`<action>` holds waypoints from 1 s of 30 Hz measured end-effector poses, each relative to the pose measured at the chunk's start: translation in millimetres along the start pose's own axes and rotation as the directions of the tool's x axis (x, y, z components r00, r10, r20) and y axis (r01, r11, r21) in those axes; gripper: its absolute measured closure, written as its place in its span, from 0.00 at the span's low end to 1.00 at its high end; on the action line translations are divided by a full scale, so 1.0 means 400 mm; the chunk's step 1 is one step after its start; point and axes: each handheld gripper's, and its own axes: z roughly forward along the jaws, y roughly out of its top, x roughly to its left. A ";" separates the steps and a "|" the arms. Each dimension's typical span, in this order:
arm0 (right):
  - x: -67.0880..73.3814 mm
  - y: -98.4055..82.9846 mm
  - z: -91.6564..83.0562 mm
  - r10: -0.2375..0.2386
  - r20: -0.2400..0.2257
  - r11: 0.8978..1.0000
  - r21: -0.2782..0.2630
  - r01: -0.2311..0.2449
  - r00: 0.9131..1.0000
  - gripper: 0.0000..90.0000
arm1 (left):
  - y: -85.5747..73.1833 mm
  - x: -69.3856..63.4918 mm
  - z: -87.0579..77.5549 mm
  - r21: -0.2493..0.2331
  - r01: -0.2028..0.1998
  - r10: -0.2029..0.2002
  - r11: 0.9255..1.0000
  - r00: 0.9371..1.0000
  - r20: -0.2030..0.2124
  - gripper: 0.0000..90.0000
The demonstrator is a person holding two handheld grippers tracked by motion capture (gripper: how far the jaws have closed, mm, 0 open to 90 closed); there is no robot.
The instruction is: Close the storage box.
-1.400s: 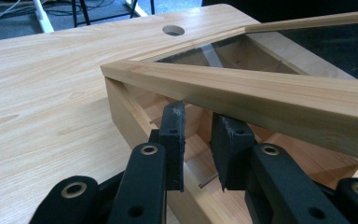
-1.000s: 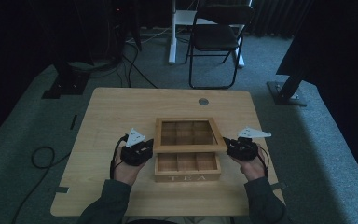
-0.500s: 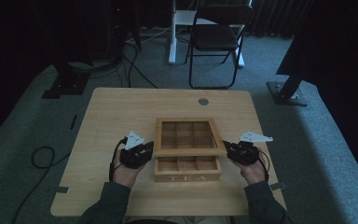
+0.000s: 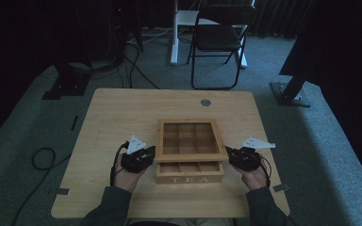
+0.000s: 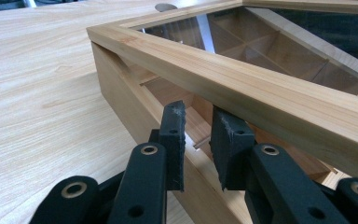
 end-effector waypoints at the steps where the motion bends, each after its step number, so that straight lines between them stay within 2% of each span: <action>1: 0.000 0.000 -0.001 -0.001 -0.001 1.000 -0.002 0.001 1.000 0.83 | 0.000 0.000 -0.001 -0.001 -0.001 0.001 1.000 1.000 0.000 0.84; 8: 0.003 -0.011 -0.007 0.009 -0.008 1.000 -0.019 -0.009 1.000 0.83 | -0.006 -0.003 -0.004 -0.001 -0.004 0.004 1.000 1.000 0.000 0.83; 20: 0.003 -0.018 -0.010 0.006 -0.011 1.000 -0.013 -0.006 1.000 0.83 | -0.016 -0.004 -0.011 -0.007 0.003 -0.003 1.000 1.000 -0.004 0.83; 30: 0.003 -0.026 -0.019 -0.009 0.016 1.000 -0.002 0.009 1.000 0.83 | -0.027 -0.005 -0.010 -0.002 0.005 -0.005 1.000 1.000 -0.008 0.84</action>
